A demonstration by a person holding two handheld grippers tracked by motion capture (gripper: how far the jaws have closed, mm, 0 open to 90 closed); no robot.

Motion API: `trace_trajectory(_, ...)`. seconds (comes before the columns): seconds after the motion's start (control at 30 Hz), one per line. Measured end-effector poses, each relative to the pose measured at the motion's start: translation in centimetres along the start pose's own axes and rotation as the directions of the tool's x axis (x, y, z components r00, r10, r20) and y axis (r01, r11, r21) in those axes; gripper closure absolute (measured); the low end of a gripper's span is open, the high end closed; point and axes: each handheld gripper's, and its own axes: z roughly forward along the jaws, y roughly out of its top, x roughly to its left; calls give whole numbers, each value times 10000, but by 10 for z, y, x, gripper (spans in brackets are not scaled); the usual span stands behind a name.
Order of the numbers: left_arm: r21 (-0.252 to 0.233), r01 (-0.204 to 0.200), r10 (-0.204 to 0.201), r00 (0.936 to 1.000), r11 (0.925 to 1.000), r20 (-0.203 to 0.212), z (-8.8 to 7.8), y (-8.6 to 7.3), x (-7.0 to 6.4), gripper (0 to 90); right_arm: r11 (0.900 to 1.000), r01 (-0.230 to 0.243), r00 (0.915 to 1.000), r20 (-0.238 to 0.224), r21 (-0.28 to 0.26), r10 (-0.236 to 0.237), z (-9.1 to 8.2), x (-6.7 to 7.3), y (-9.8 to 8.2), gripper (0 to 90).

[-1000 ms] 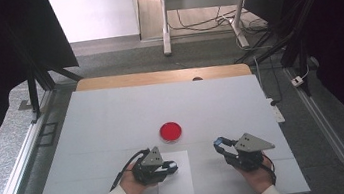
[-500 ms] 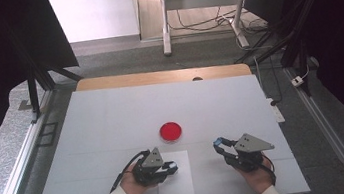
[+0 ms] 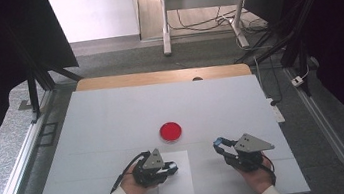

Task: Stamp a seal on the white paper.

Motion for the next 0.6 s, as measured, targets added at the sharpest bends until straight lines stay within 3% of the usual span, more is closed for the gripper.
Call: trace_trajectory(0.6, -5, 9, -9, 10000, 10000, -30, 0, 0, 0, 762, 10000, 25, 10000, 18, -52, -25, -1, 0, 1, 662)
